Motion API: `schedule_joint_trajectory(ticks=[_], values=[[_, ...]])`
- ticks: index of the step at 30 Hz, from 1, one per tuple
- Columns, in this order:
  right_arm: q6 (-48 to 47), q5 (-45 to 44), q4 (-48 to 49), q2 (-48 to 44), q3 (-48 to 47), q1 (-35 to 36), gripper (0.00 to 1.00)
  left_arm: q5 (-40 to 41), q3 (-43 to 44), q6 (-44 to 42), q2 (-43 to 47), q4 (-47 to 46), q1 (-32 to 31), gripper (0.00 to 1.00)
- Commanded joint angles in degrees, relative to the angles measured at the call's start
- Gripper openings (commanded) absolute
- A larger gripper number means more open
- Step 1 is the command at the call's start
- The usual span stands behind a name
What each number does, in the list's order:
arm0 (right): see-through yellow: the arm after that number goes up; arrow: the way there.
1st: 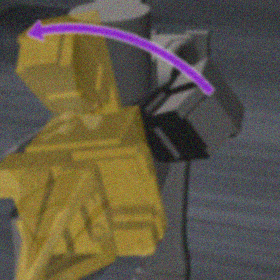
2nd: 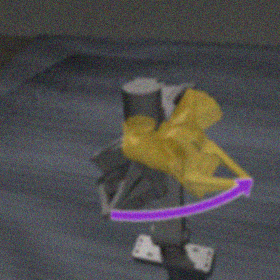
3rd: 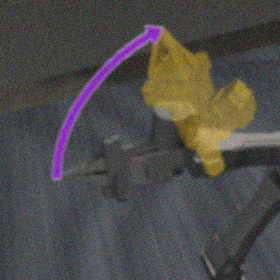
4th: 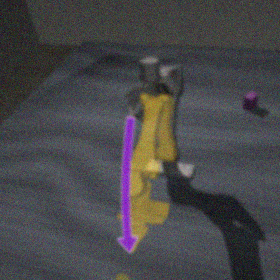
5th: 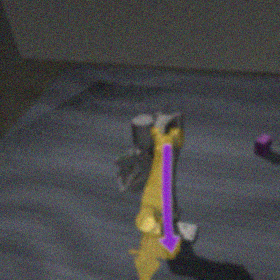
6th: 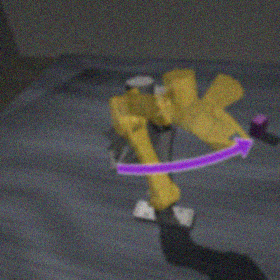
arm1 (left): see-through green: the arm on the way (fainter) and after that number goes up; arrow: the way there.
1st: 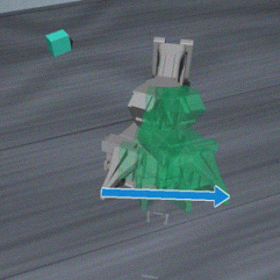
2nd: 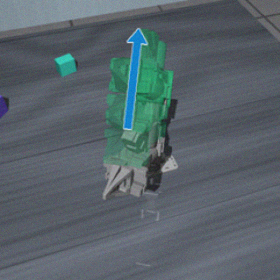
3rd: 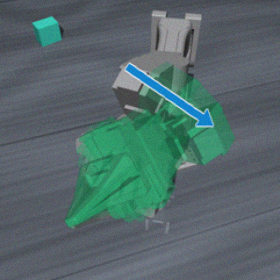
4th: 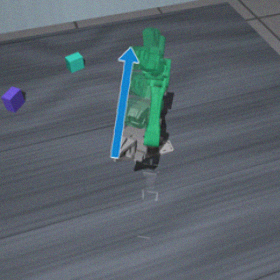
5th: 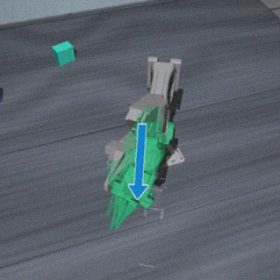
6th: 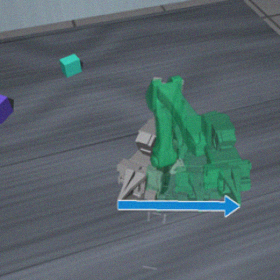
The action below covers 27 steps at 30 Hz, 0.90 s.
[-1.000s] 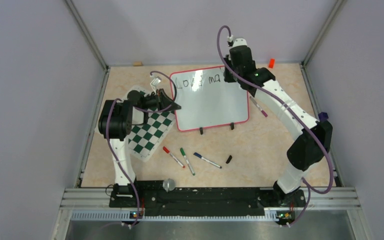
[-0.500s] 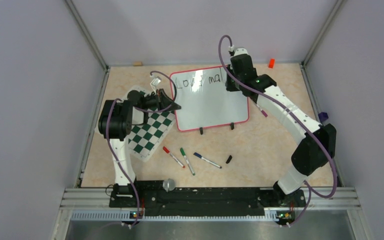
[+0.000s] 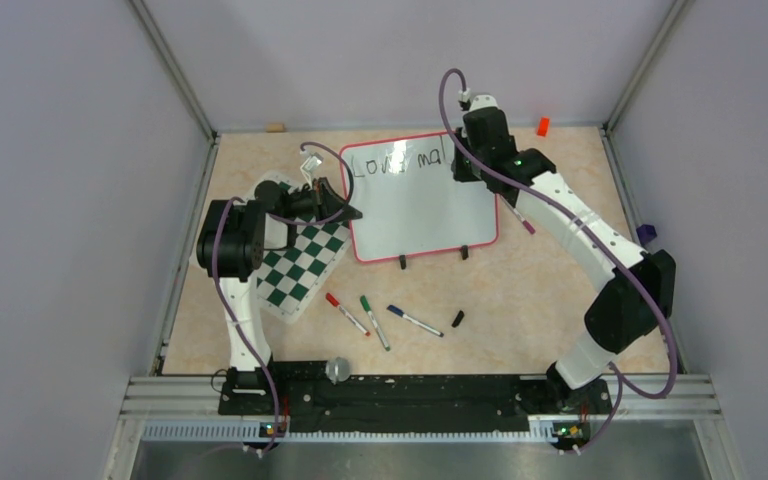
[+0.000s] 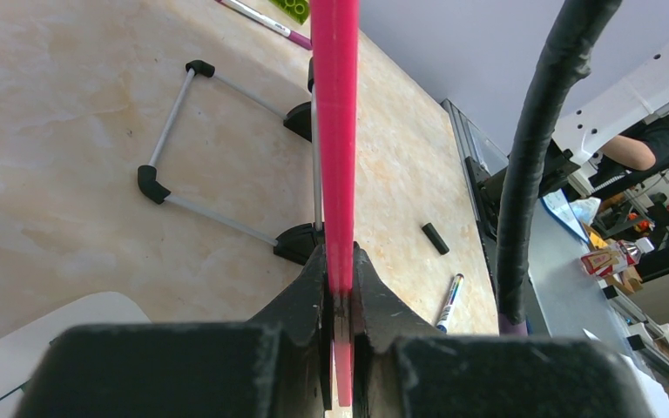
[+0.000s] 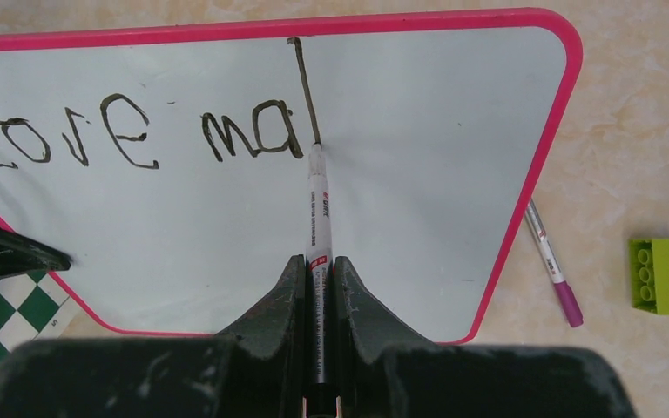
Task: Write a sentence on the whiteboard
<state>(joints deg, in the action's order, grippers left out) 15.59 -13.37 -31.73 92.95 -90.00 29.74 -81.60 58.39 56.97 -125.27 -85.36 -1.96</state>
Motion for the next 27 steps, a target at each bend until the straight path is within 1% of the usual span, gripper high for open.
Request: schedule_joint_trajectory(ticks=[1,13,27], values=[[-0.62,-0.96,1.75,-2.60,-3.43,-0.53,0.00,-1.54,0.23,-3.09,0.70,-7.44,-0.24,0.00],[-1.75,-2.35,1.77,-0.08,-6.80,-1.07,0.00,-1.54,0.23,-3.18,0.79,-7.45,-0.27,0.00],[-1.59,-1.86,2.10,1.43,-5.71,-1.17,0.00,-1.47,0.15,-3.18,0.78,-7.45,-0.25,0.00]])
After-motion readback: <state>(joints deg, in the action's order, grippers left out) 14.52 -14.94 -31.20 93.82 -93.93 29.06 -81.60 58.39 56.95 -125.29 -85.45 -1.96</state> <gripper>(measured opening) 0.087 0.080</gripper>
